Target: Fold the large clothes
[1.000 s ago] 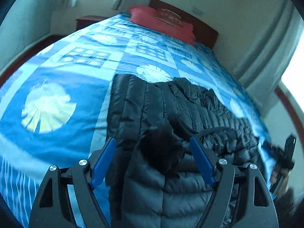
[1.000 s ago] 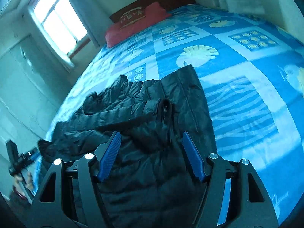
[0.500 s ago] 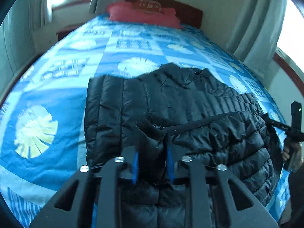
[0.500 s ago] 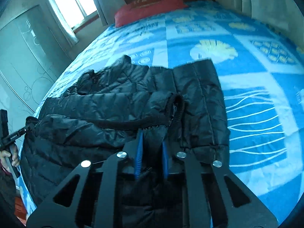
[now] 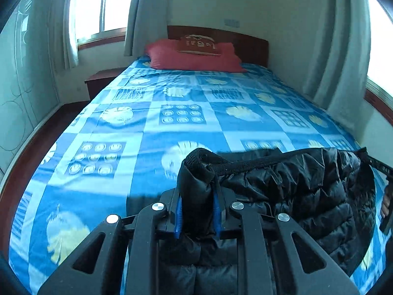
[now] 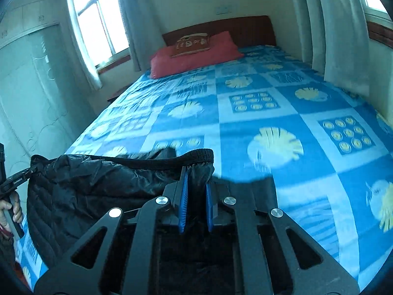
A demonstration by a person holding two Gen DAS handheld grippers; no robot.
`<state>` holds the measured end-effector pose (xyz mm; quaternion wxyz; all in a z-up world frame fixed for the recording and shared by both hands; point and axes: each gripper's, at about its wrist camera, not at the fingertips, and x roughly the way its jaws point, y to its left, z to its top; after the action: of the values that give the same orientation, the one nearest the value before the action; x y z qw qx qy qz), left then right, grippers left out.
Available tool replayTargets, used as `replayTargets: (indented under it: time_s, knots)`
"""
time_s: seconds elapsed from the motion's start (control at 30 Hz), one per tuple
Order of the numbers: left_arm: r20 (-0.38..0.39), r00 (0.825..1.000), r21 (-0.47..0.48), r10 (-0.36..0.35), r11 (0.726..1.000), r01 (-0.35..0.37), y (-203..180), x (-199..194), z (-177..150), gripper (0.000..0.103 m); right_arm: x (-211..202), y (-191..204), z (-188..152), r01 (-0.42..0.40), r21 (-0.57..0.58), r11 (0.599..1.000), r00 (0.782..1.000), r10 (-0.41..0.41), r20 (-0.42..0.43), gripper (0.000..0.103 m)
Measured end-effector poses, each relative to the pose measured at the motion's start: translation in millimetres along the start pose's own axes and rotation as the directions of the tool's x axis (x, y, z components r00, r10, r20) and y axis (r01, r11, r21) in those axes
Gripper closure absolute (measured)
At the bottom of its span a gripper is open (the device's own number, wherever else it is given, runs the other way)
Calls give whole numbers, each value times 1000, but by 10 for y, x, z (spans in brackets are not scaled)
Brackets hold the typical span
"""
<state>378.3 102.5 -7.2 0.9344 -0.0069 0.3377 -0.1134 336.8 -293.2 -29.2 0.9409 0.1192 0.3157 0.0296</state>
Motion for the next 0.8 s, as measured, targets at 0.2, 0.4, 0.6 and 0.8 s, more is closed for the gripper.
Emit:
replayTargets:
  time_s: [0.2,0.4,0.6,0.8]
  knots:
    - [-72,993,24,90,996,-89,33,752,80,83,774,-101,-10,59,-2,998,994,-59,-87,91]
    - [-157,979,-2,129,991,-131,168,1229,-201,83,1284,-241,-222,103,-4,995,979,-102,-175,91]
    - [-184,978,-48,100,993,-111,263,1372,-338,74,1488,-352,-347,128,39,991,966,-115,-233,79]
    - [-123,988,-178,93,977,-114,526,1030,-303,30,1206,-453,-281,139,118,983,978,-117,-173,49]
